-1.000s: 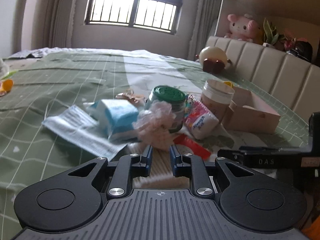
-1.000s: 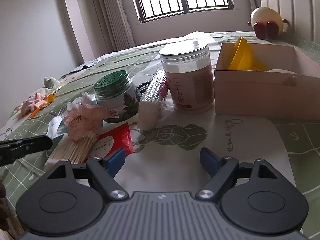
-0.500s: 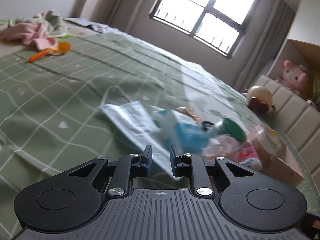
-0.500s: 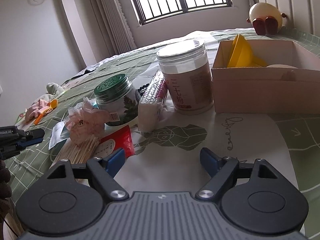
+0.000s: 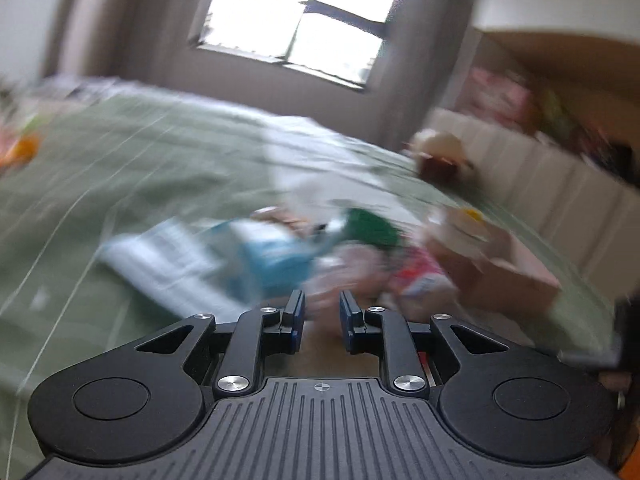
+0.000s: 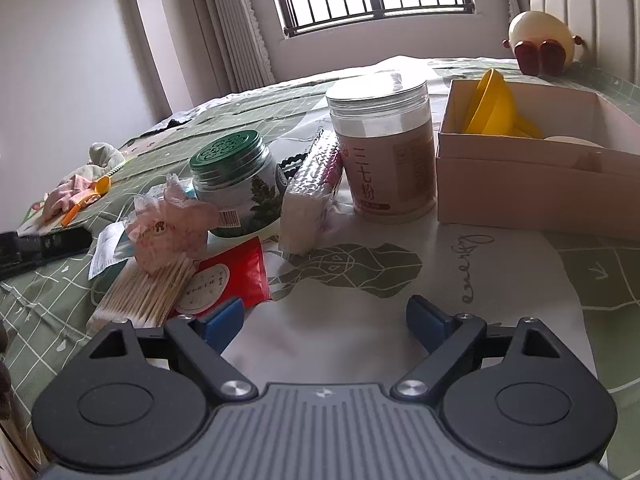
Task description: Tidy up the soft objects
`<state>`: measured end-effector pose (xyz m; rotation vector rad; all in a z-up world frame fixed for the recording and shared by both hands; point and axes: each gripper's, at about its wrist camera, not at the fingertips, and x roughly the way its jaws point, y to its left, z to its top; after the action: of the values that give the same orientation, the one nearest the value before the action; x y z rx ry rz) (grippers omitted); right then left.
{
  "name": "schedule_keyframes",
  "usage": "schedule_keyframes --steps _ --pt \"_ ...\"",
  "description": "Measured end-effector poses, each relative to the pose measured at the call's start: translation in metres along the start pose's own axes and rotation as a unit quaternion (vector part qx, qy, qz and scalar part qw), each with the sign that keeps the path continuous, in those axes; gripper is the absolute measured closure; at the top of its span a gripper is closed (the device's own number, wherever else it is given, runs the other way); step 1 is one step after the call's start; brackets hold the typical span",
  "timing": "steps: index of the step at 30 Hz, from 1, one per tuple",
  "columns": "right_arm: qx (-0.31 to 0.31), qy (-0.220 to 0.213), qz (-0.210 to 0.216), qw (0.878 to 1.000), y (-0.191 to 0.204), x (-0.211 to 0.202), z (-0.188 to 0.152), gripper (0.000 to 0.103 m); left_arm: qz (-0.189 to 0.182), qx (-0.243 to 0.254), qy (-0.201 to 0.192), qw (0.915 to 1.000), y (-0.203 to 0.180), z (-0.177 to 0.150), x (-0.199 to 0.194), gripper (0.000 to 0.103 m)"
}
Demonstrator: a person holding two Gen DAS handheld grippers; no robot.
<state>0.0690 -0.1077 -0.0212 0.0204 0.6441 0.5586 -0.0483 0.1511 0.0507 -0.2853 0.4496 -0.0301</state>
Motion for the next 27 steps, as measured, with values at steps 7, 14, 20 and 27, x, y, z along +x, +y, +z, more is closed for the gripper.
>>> schedule_keyframes --steps 7,14,20,27 --pt "-0.057 0.055 -0.003 0.997 0.015 0.007 0.004 0.000 0.018 0.015 0.044 0.9987 -0.014 -0.014 0.019 0.082" --pt "-0.090 0.088 0.008 0.992 0.040 0.008 0.021 0.002 0.024 -0.028 0.035 0.9987 0.029 -0.023 -0.016 0.082" --pt "-0.085 0.013 0.062 0.994 0.092 0.016 0.055 0.002 -0.019 -0.062 0.024 0.9976 0.037 -0.045 -0.028 0.082" --pt "-0.128 0.054 0.041 0.989 0.127 0.064 0.064 0.080 -0.038 -0.064 0.031 0.9968 0.038 -0.055 -0.031 0.082"
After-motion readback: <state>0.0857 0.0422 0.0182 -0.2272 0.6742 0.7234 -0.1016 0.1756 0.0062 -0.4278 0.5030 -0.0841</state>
